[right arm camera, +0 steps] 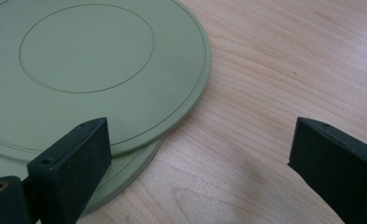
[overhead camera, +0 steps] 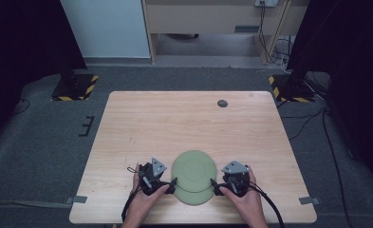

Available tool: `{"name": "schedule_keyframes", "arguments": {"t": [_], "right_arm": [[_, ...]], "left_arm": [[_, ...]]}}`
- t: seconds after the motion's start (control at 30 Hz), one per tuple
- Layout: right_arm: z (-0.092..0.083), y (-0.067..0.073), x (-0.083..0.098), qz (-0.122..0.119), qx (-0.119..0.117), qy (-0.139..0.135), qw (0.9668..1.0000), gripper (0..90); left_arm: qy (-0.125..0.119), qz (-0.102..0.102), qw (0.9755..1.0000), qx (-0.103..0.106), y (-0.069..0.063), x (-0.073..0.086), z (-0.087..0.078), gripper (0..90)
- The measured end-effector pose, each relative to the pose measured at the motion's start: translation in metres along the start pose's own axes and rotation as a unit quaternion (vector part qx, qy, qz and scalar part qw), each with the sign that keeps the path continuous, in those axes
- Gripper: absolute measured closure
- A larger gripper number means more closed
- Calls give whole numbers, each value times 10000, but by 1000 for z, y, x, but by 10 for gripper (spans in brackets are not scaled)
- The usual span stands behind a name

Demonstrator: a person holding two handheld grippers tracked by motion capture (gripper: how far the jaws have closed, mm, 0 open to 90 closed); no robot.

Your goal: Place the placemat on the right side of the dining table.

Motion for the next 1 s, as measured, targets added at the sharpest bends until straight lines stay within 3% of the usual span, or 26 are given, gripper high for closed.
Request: {"name": "schedule_keyframes", "arguments": {"t": [0.23, 0.53, 0.73, 0.93, 1.0], "right_arm": [[-2, 6, 3, -72, -130, 9, 9999, 82], [0, 4, 0, -38, -66, -25, 10000, 72], [-3, 5, 1, -46, -122, -18, 9999, 79], [-9, 4, -1, -190, -150, 80, 9997, 75], [-10, 4, -1, -104, -223, 99, 9996, 75]], "left_arm": [[37, 104, 9999, 5, -4, 2, -1, 23], [-30, 56, 10000, -70, -1, -1, 0, 17], [31, 149, 9999, 69, -8, 1, -1, 25], [30, 154, 9999, 51, -10, 2, -2, 24], [35, 161, 9998, 54, -10, 3, -3, 23]]}}
Point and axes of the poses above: each handheld gripper's, and its own axes: z roughly forward along the jaws, x roughly out of its underside, y roughly to its left, the point moved 10 cm from there along z, roughly forward along the jaws, and after that the axes turned 5 degrees about y, right-handed, at the moved point
